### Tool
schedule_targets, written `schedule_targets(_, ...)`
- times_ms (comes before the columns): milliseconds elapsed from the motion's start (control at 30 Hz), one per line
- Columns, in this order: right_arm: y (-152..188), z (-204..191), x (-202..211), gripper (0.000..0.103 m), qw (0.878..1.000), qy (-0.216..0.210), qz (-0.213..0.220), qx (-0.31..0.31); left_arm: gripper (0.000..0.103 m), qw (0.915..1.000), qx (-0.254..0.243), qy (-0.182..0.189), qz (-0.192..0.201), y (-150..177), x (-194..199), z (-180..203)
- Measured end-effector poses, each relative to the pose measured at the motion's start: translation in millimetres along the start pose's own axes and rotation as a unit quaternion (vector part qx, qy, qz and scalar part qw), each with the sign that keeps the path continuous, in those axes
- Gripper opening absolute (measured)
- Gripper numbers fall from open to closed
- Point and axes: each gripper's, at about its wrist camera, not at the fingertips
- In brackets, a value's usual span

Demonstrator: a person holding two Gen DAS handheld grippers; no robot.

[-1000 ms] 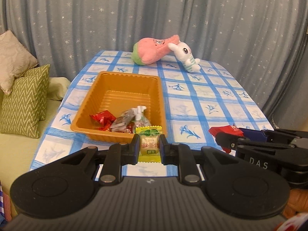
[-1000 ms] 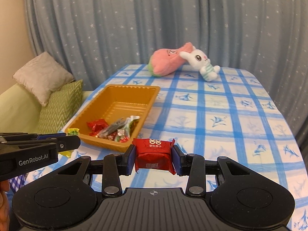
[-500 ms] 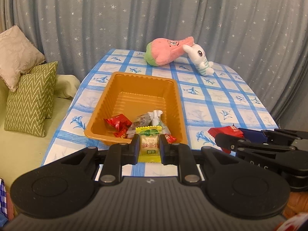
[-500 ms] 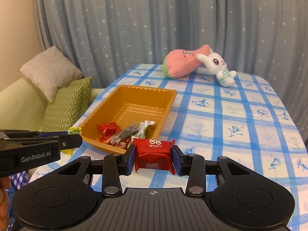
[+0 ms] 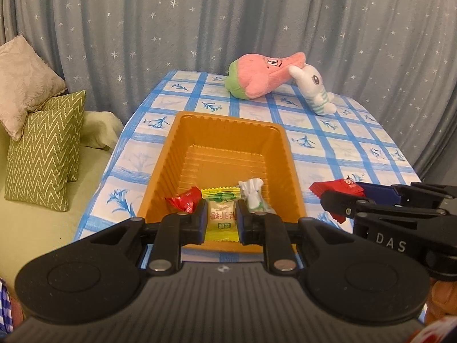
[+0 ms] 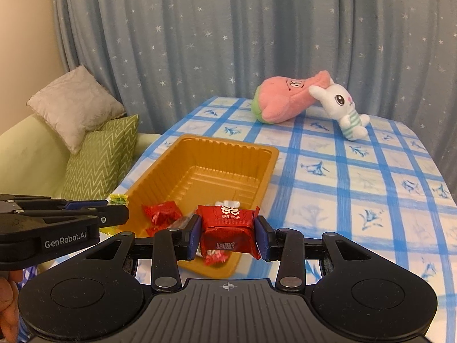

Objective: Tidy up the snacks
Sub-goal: 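Lower both candies into the tray and open both grippers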

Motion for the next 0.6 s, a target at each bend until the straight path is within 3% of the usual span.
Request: schedule_targets(600, -24, 6, -70, 0.04, 1.0, -0.002, -0.017, 0.001, 0.018, 0.9995, -0.025, 0.011, -0.017, -29, -68, -16)
Point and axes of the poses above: each gripper's, at about its wrist camera, not at the fingertips, and x roughly against the way its jaws point, z to its right, y to its underside, and after that the axes turned 1 degree about -x, right-handed
